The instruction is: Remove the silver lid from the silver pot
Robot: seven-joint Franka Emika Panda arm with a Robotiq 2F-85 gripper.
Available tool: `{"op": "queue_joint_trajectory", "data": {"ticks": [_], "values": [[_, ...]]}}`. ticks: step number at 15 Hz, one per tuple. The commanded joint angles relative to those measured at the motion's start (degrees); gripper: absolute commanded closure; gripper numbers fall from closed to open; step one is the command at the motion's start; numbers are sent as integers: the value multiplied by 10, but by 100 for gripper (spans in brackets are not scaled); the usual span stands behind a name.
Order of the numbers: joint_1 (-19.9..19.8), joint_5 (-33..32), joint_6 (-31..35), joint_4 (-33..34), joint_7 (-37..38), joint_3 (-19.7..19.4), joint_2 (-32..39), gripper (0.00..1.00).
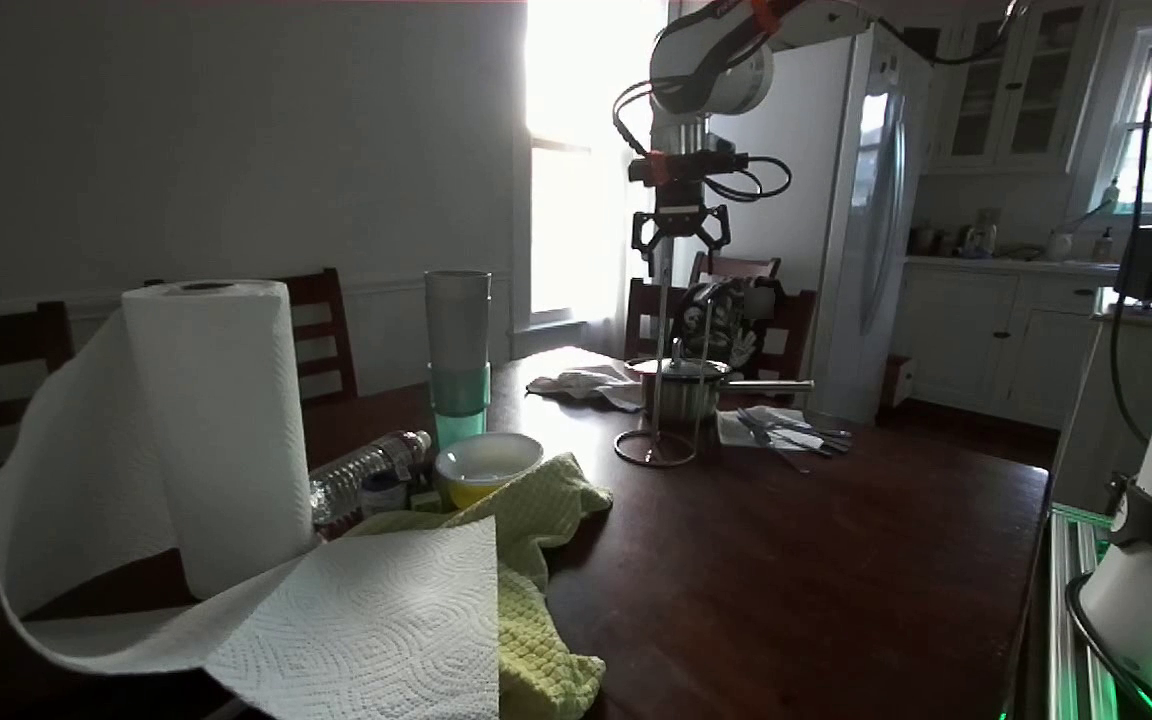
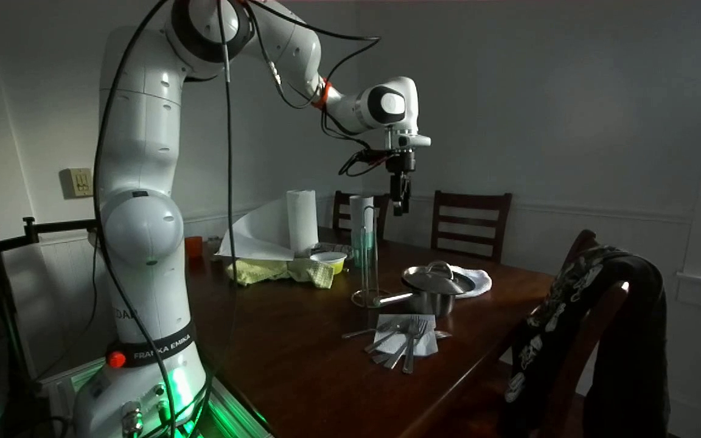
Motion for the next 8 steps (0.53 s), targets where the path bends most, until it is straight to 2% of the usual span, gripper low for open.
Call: {"op": "queue_joint_trajectory", "data": {"ticks": [1,8], "values": [[-4,47,-23,74,-42,-17,67,0],[-19,79,-68,170,-96,-44,170,0]]}}
